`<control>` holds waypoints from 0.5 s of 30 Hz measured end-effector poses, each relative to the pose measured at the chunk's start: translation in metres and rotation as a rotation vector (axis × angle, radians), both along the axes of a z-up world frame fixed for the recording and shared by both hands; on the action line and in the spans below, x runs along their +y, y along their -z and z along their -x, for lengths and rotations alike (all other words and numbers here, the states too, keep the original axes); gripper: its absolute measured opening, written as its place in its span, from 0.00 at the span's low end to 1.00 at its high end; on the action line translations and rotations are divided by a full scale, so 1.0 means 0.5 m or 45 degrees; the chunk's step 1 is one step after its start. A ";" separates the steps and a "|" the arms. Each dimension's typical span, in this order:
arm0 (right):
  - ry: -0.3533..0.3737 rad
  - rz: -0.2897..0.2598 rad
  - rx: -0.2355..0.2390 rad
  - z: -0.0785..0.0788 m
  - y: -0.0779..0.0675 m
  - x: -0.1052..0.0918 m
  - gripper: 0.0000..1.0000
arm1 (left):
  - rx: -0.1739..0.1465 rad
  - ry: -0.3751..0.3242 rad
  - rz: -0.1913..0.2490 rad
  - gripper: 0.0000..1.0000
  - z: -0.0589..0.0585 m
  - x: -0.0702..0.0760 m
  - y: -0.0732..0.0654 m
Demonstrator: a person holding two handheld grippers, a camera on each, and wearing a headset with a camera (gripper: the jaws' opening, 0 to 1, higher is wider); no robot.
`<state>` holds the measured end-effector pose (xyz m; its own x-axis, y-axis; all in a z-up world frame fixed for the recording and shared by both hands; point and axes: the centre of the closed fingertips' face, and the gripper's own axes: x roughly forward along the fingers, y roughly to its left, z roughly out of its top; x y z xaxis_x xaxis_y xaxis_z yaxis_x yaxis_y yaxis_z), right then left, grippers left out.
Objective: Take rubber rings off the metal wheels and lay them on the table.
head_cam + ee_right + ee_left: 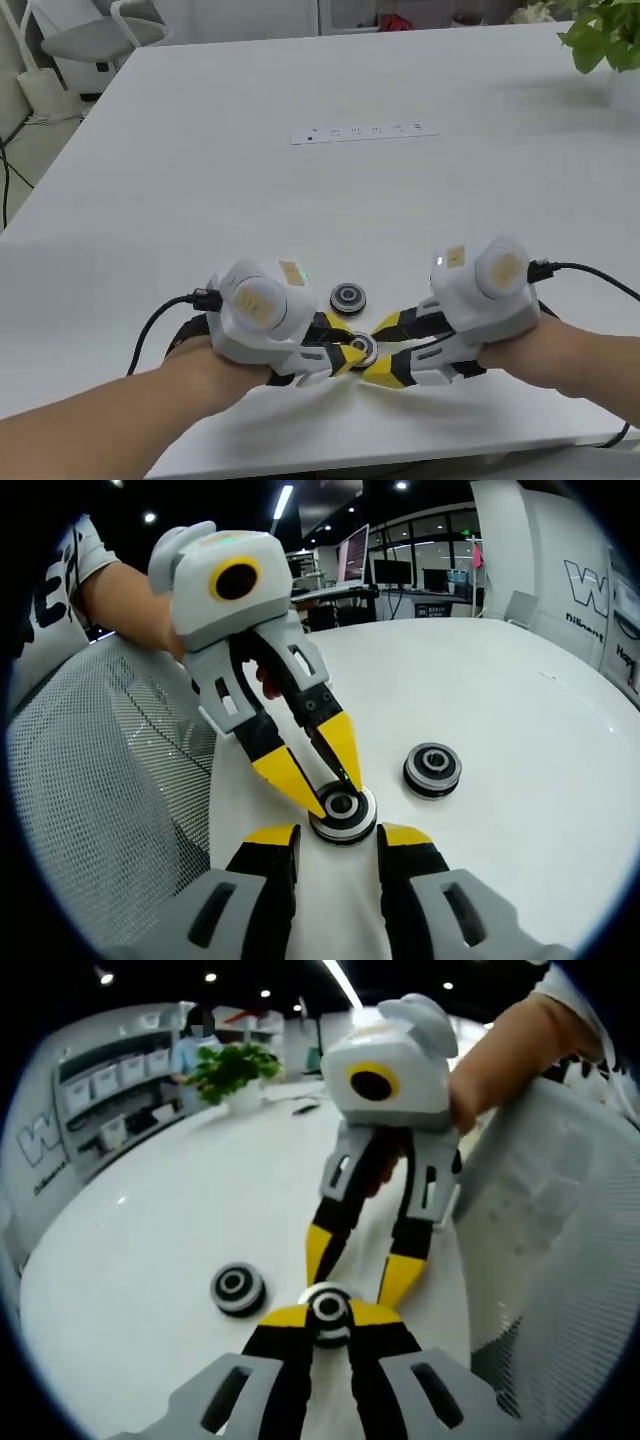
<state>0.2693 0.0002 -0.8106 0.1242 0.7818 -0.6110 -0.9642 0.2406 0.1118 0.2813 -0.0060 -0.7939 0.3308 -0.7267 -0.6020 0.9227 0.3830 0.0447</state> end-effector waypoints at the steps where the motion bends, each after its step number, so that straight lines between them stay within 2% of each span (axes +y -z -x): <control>1: -0.003 0.006 -0.009 0.002 0.002 0.001 0.30 | -0.002 0.001 -0.001 0.13 0.000 0.000 0.000; 15: 0.061 -0.024 -0.038 -0.019 -0.006 0.001 0.30 | -0.022 0.004 -0.016 0.13 0.000 0.001 0.001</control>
